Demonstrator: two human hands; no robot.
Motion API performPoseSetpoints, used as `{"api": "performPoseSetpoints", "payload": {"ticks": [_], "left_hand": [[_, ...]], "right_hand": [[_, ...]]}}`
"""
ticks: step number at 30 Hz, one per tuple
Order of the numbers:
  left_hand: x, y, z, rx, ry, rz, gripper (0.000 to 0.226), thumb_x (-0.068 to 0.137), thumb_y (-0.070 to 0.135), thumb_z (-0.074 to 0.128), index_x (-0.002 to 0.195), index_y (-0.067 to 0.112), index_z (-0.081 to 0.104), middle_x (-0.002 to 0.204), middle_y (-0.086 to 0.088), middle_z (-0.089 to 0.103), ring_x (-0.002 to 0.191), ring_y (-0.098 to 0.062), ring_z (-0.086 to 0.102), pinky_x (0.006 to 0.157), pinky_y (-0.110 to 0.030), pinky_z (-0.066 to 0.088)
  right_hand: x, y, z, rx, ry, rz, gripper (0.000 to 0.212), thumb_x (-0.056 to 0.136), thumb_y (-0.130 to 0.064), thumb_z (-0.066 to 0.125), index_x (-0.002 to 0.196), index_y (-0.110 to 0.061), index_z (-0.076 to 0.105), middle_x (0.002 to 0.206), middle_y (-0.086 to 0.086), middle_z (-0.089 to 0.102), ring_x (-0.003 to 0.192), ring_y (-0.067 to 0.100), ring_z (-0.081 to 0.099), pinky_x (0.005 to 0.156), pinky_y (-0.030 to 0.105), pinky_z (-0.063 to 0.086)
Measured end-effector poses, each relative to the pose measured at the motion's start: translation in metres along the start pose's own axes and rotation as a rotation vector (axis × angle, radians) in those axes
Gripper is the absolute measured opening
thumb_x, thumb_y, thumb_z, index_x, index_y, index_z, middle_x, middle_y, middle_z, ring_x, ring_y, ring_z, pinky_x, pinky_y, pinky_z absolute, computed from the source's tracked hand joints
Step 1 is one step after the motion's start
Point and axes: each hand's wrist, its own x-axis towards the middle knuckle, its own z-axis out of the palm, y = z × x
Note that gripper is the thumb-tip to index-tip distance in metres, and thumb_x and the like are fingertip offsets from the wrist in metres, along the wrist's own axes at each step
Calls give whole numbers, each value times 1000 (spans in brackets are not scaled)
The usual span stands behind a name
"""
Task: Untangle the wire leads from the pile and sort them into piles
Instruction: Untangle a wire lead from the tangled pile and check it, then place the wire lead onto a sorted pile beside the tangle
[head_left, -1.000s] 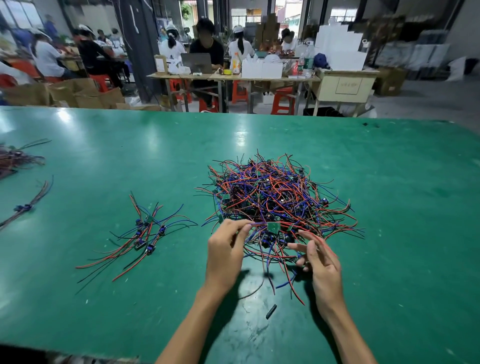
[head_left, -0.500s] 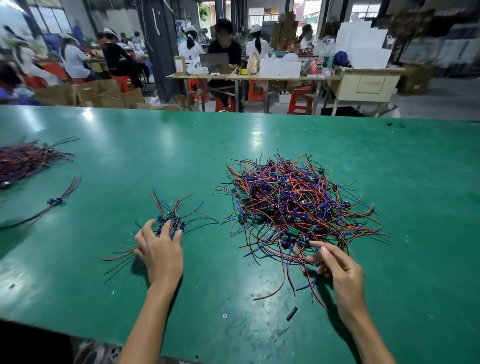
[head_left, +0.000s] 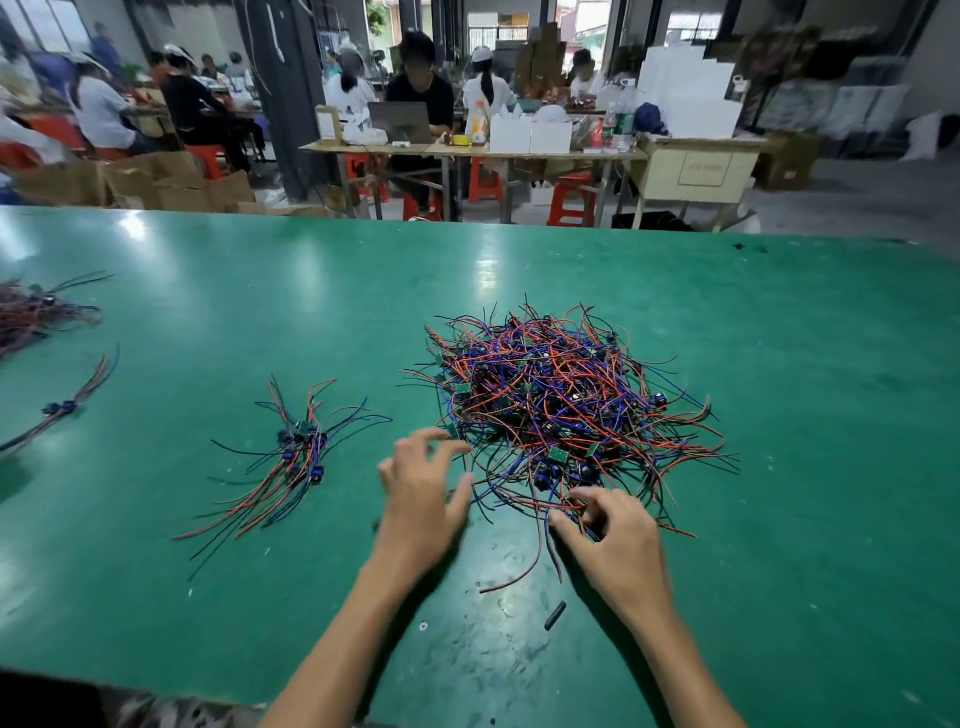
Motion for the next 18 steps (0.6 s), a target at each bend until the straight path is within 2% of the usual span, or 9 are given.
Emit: {"api": "performPoseSetpoints", "payload": {"ticks": [2,4,9,11,14,16,18], "left_hand": [[-14,23,14,-99,-97,100,17,94,33,65,110,28,69,112,10,56,113,-12,46,93,-29,24],[-20,41,24,-159,-124,107,15,98,38,59,107,30,69,102,14,57,105,-10,49,94,-29,28],[-20,63,32,-237,-73,56,21,98,42,60,115,34,70,101,15,60,102,-6,50,91,-30,30],[-22,64,30,-239,-31,65,18,99,40,60,111,34,72,97,13,58,99,-6,50,86,-30,29],[-26,60,30,-115,86,63,10,97,32,62,90,28,69,97,9,52,96,-11,44,75,-30,21],[-28,60,31,-76,99,53,18,100,26,53,84,28,61,98,12,49,96,-9,40,74,-30,16],[-27,58,32,-130,86,-31,25,101,20,45,81,33,52,90,18,47,90,-6,40,74,-30,17]], "right_hand": [[-1,-2,4,-71,2,-39,9,85,-31,80,92,-27,75,82,-10,61,87,16,58,77,30,46],[-2,-1,3,-64,24,-50,3,89,-25,77,89,-26,75,84,-12,62,91,17,60,79,34,49],[-8,-2,-2,-68,189,-158,4,94,-24,71,96,-27,71,92,-15,66,91,13,60,78,35,50],[-10,-1,-2,-67,286,-247,6,94,-27,70,98,-25,74,92,-12,66,88,15,59,76,36,48],[-11,1,-5,-220,433,-309,18,89,-39,66,95,-26,77,91,-4,62,85,20,53,72,33,37],[-11,0,-6,-273,421,-324,21,90,-44,62,93,-29,76,95,-6,64,90,19,53,77,30,29],[-13,-1,-5,-262,349,-325,23,94,-47,55,93,-31,73,94,-15,69,90,12,57,81,29,24]]}}
